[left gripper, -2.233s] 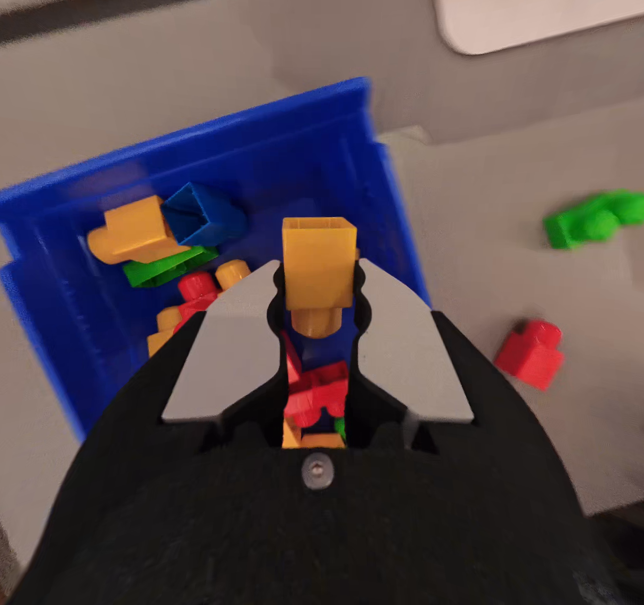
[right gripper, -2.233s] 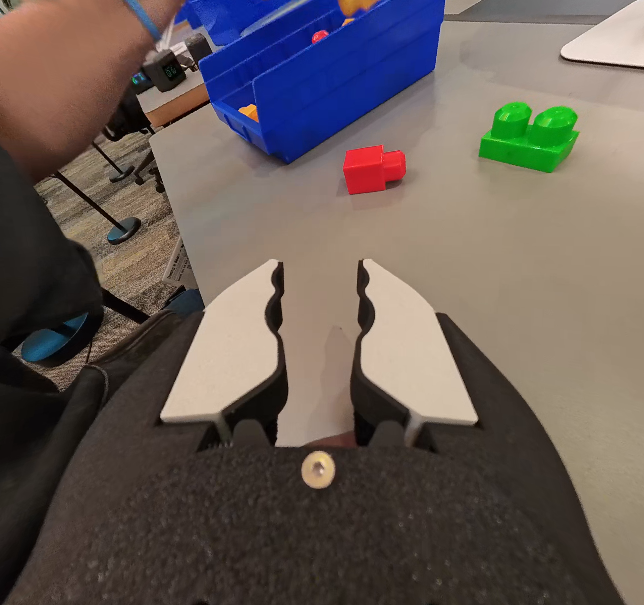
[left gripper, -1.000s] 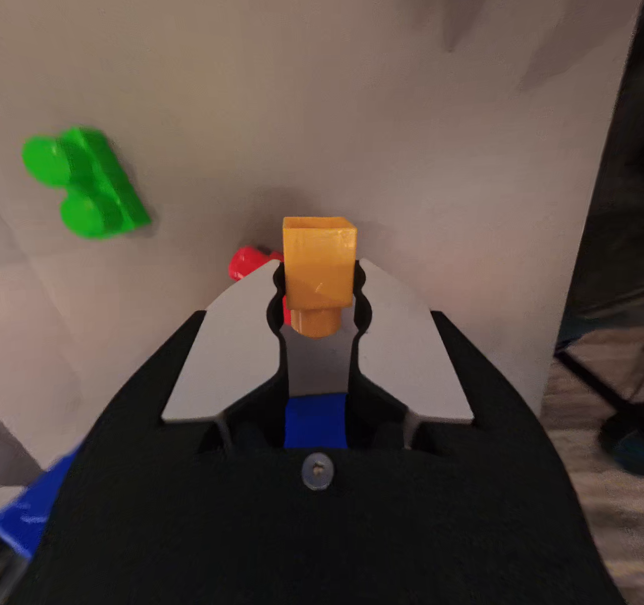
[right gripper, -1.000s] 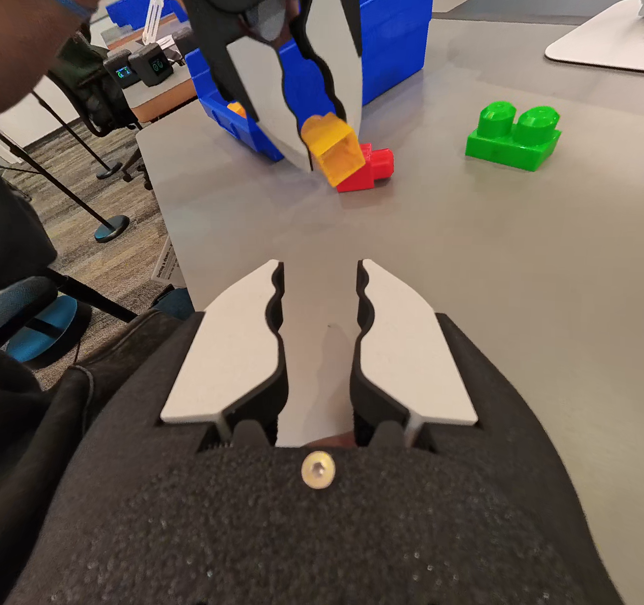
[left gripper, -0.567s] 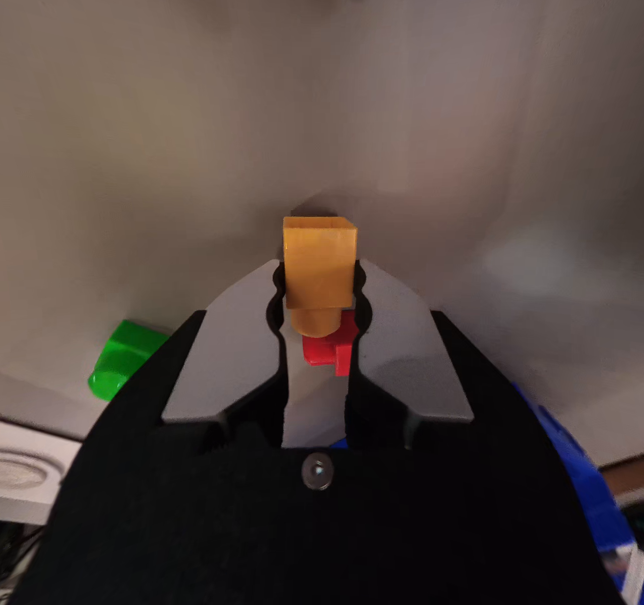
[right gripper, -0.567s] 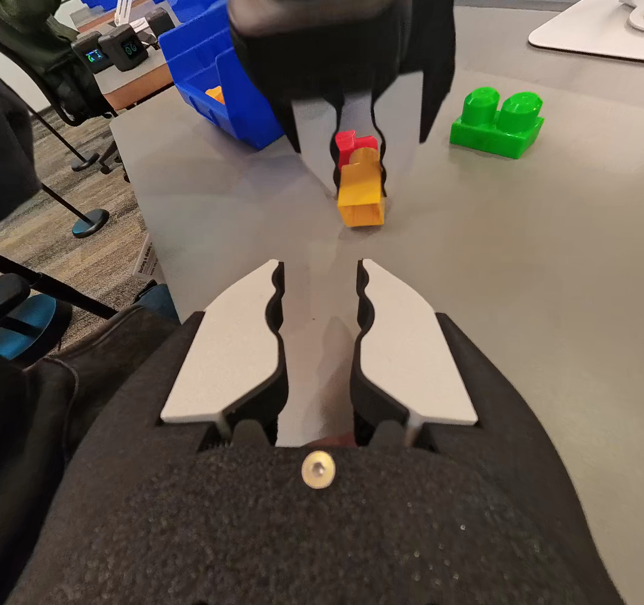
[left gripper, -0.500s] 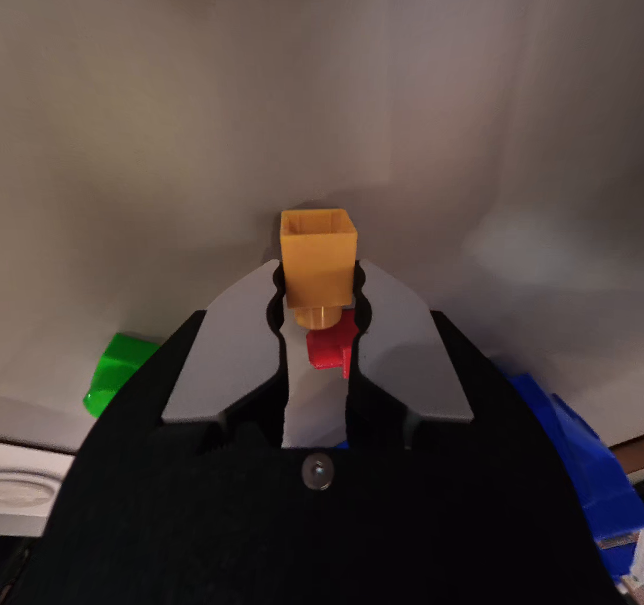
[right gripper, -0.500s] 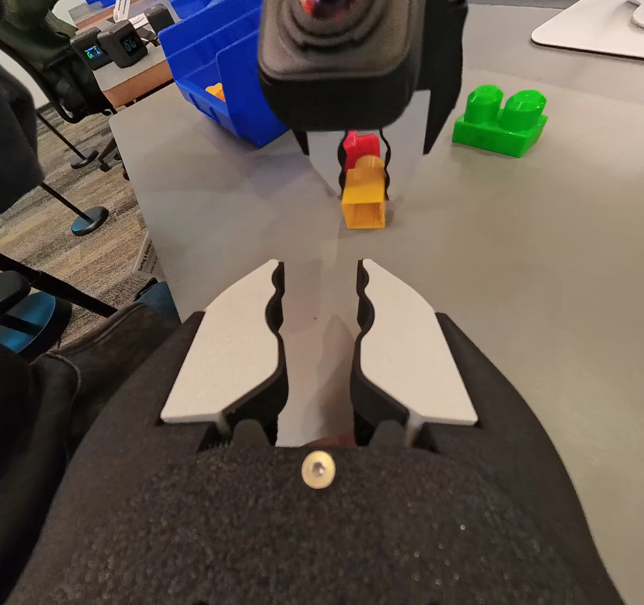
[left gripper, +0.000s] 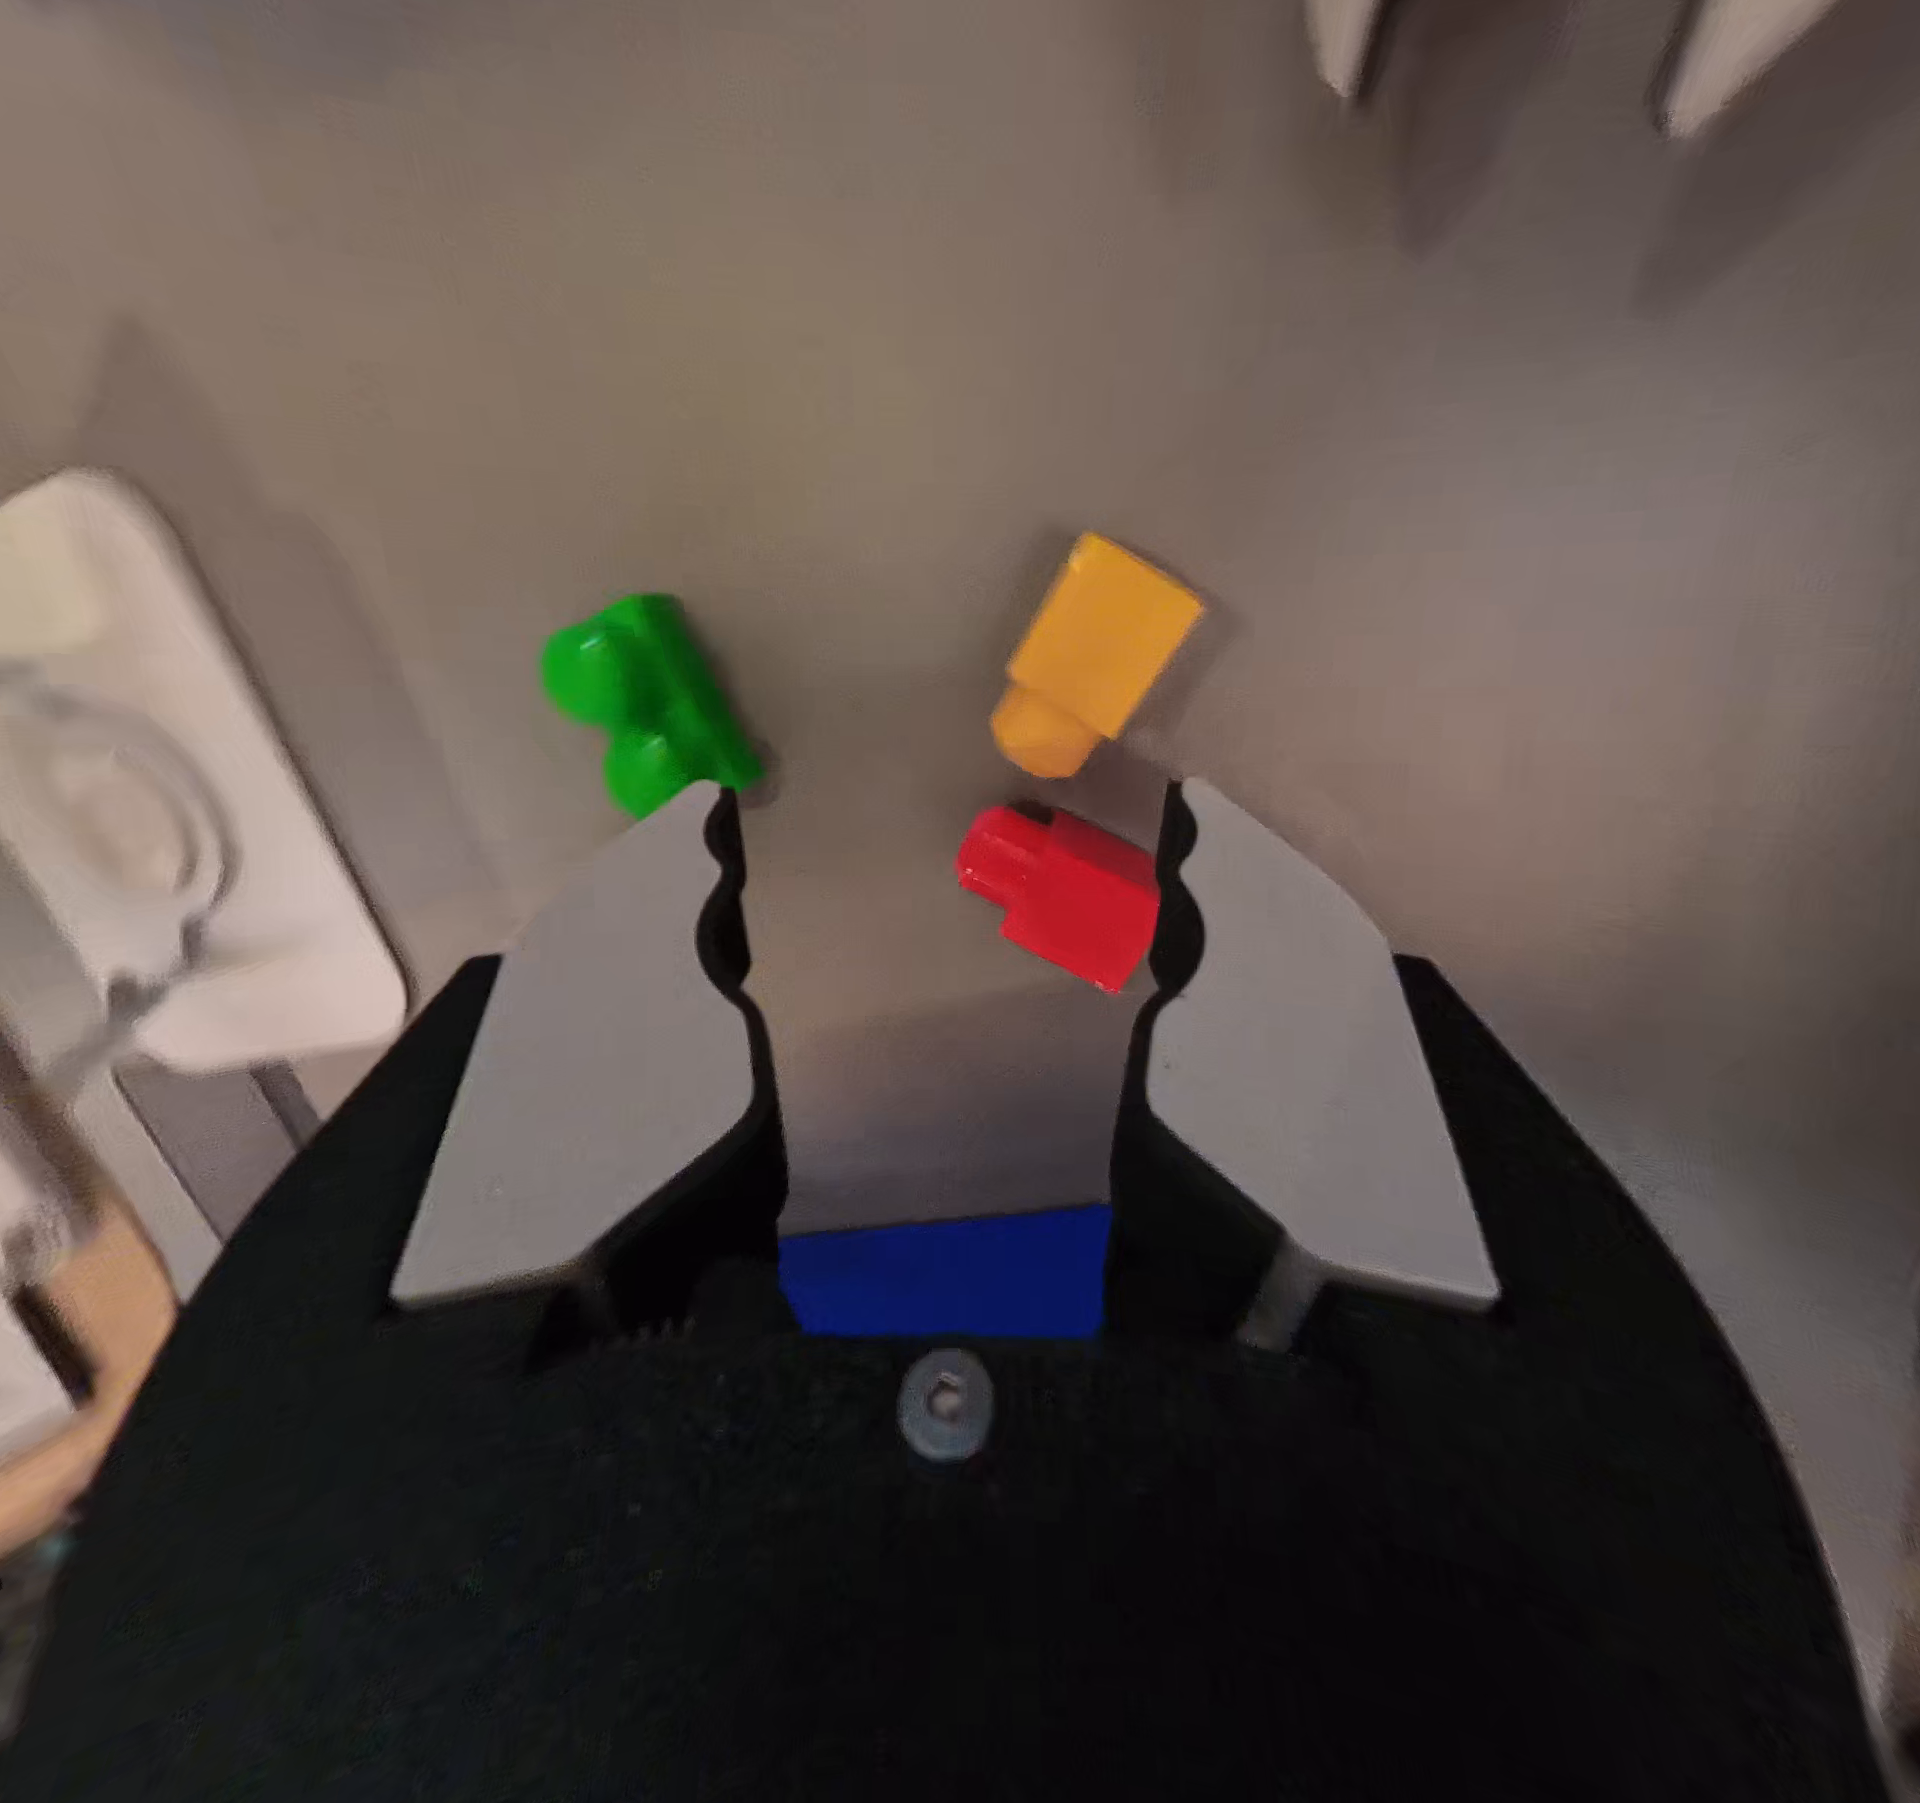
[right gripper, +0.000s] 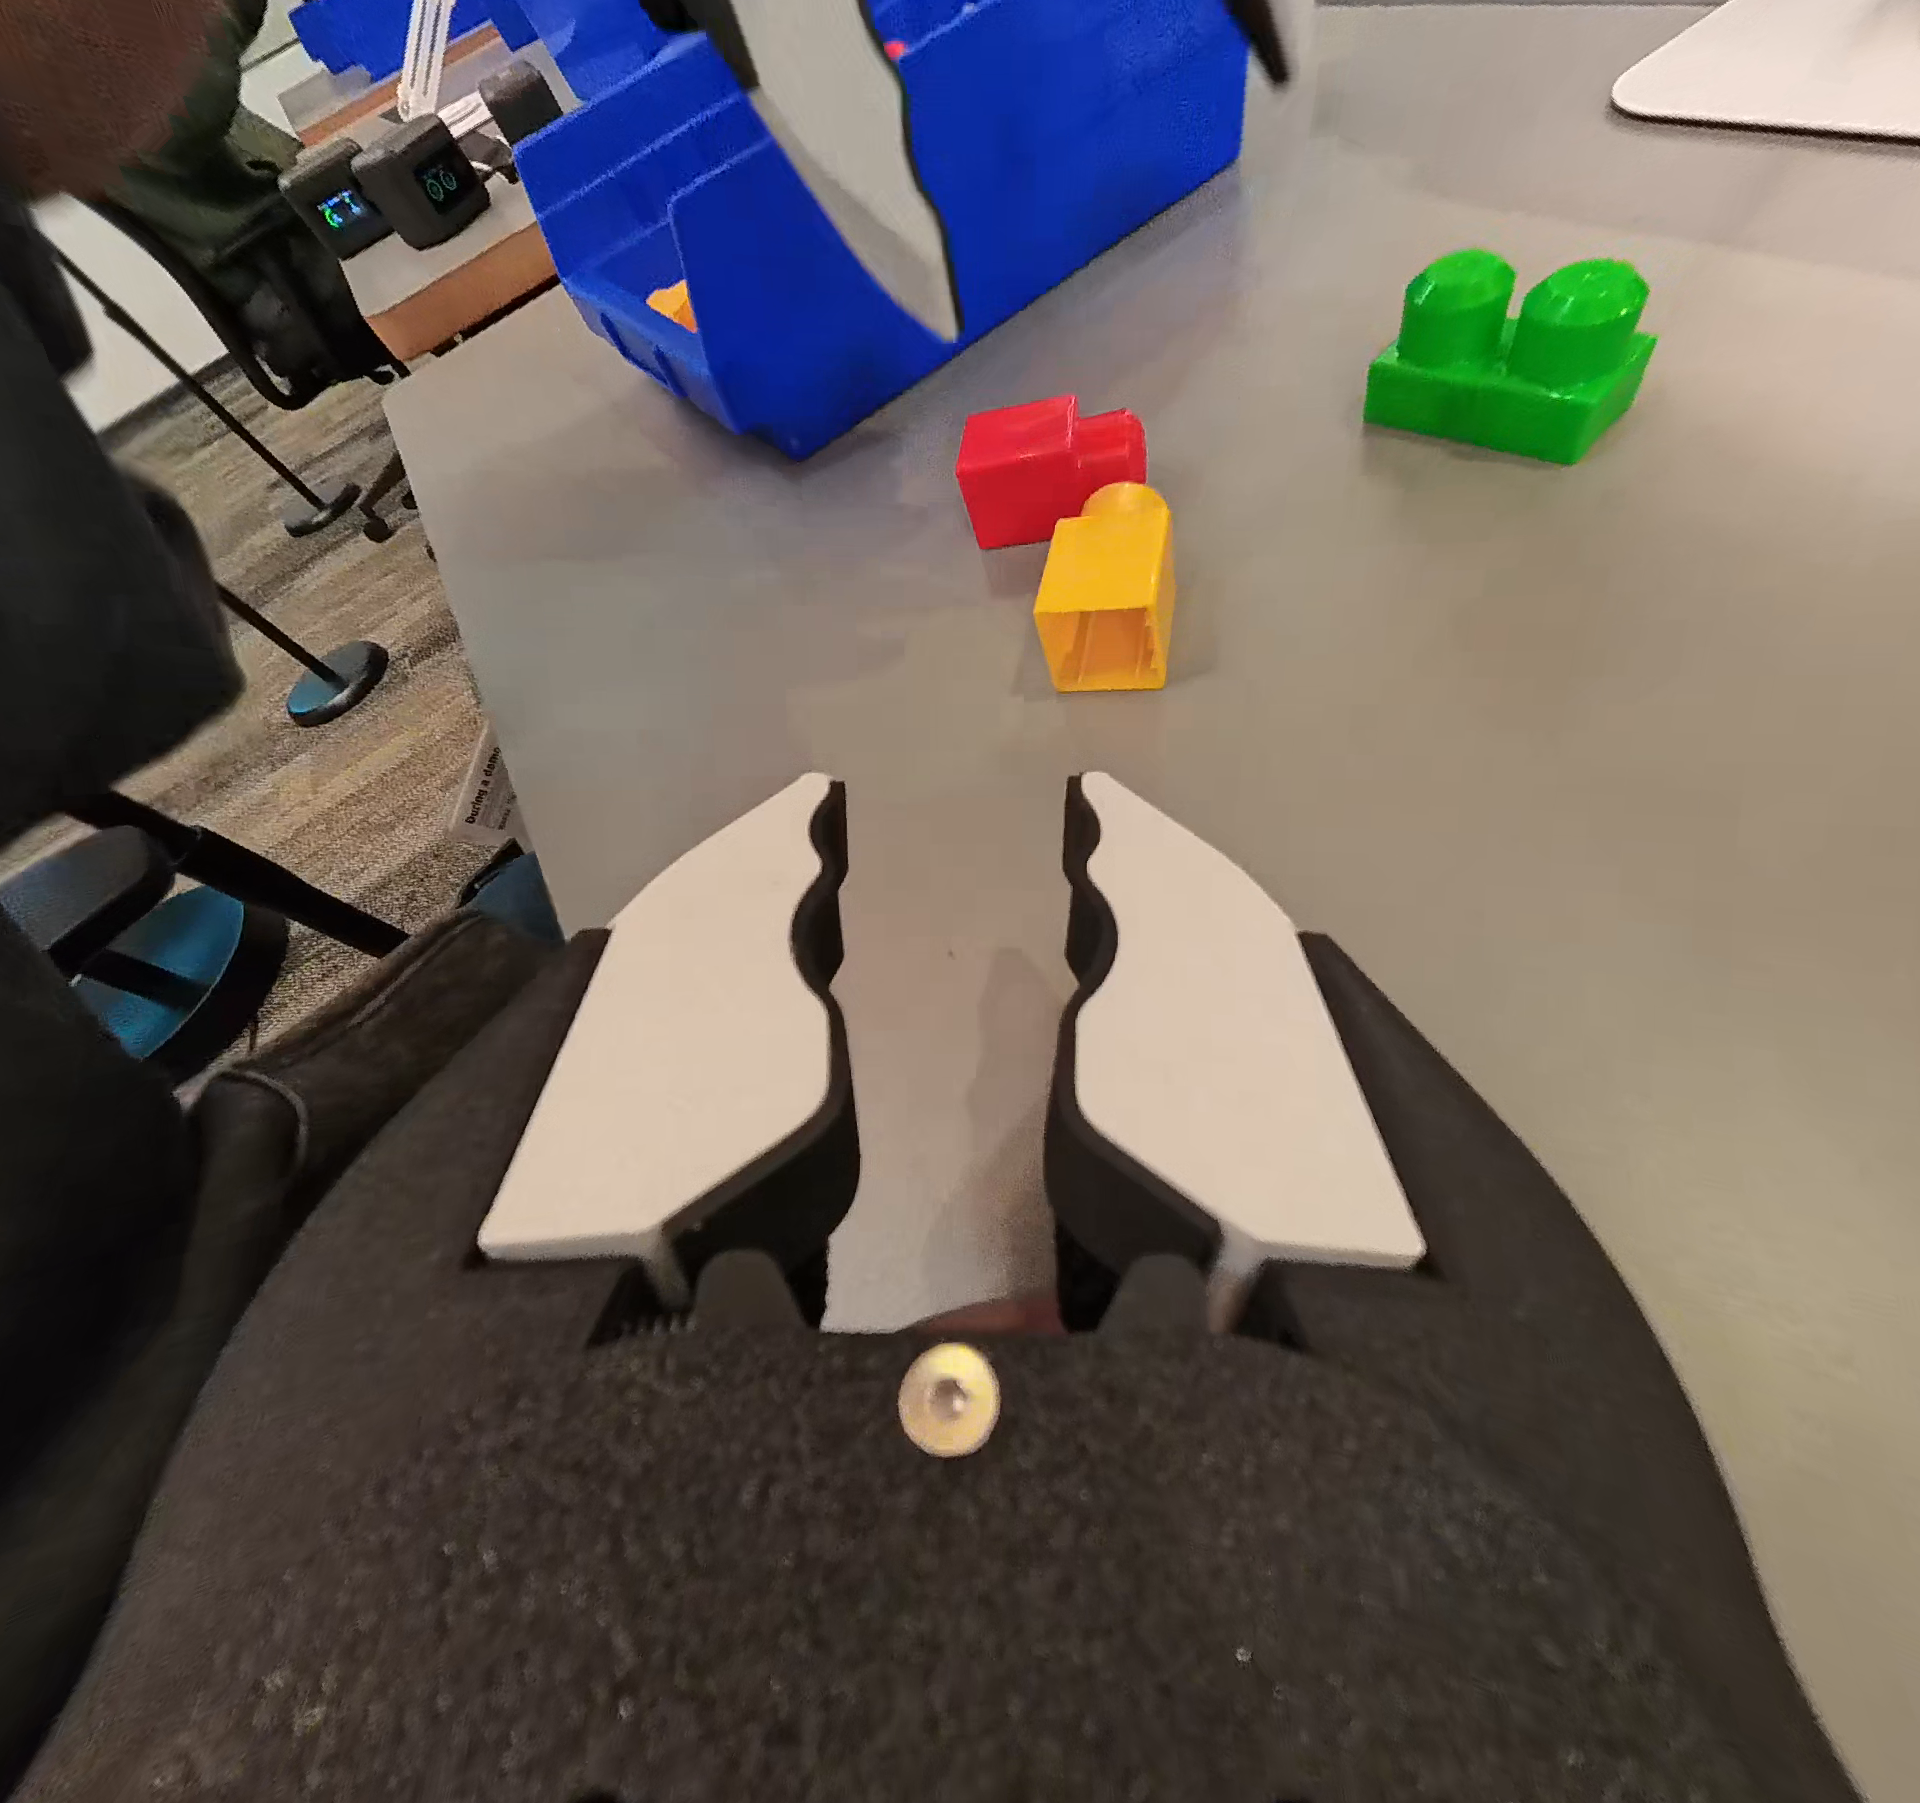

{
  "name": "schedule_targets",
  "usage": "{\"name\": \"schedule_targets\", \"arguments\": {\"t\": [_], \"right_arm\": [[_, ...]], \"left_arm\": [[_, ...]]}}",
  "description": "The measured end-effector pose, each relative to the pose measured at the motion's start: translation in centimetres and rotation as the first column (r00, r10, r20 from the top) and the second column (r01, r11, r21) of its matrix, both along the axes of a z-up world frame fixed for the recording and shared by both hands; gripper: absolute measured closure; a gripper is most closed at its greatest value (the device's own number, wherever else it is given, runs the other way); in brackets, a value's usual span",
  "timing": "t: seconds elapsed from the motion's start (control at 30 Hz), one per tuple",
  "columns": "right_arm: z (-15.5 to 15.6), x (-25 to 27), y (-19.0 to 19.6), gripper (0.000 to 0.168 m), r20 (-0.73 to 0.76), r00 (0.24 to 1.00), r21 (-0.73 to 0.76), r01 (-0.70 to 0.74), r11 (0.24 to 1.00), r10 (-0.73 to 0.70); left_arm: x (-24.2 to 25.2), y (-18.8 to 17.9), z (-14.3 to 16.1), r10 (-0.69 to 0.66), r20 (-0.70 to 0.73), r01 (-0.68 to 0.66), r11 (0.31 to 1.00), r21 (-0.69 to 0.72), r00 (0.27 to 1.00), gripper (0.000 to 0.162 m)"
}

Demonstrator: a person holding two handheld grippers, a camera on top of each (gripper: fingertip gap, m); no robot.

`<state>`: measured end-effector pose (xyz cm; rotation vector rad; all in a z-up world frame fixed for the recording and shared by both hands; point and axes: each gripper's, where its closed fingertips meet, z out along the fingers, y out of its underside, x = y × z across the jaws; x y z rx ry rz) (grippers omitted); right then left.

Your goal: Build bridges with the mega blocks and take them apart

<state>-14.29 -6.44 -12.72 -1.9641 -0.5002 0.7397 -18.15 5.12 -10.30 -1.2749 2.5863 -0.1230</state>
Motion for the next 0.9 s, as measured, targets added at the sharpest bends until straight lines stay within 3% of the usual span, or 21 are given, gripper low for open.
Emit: {"name": "schedule_targets", "arguments": {"t": [0.1,0.17,0.23,0.33,0.4,0.47,0.53,0.67,0.9], "right_arm": [[0.2,0.2,0.0,0.129,-0.007,1.000,0.000,0.007,1.000,-0.007],[0.3,0.4,0.0,0.129,-0.003,1.000,0.003,0.014,1.000,-0.013],[0.5,0.5,0.0,0.129,-0.002,1.000,0.012,0.019,1.000,-0.019],[0.5,0.6,0.0,0.129,0.009,1.000,0.020,0.023,1.000,-0.023],[0.4,0.6,-0.1,0.129,0.007,1.000,0.017,0.023,1.000,-0.023],[0.3,0.6,-0.1,0.129,0.013,1.000,0.017,0.022,1.000,-0.022],[0.3,0.7,-0.1,0.129,0.026,0.999,0.024,0.025,0.999,-0.026],[0.0,0.7,0.0,0.129,0.036,0.999,0.026,0.030,0.999,-0.031],[-0.8,1.0,0.1,0.129,0.090,0.994,0.034,0.054,0.998,-0.056]], "left_arm": [[0.6,0.3,2.3,0.319,0.233,-0.306,0.948,-0.087,0.919,0.083],[0.8,0.3,2.2,0.526,0.368,-0.499,0.849,-0.173,0.767,0.069],[0.0,0.6,0.2,0.676,0.435,-0.676,0.713,-0.185,0.594,0.053],[-1.4,-0.6,-3.4,0.760,0.496,-0.821,0.551,-0.148,0.421,0.045],[-1.5,-1.5,-4.1,0.768,0.562,-0.848,0.489,-0.204,0.307,0.060],[-1.8,-1.5,-3.7,0.753,0.621,-0.864,0.444,-0.237,0.217,0.064],[-2.1,-0.9,-3.2,0.736,0.653,-0.886,0.411,-0.217,0.181,0.064],[-1.2,-1.7,-3.7,0.784,0.587,-0.873,0.414,-0.256,0.200,0.057],[-5.0,-7.0,-4.8,0.846,0.527,-0.759,0.397,-0.517,0.084,0.067]]}}
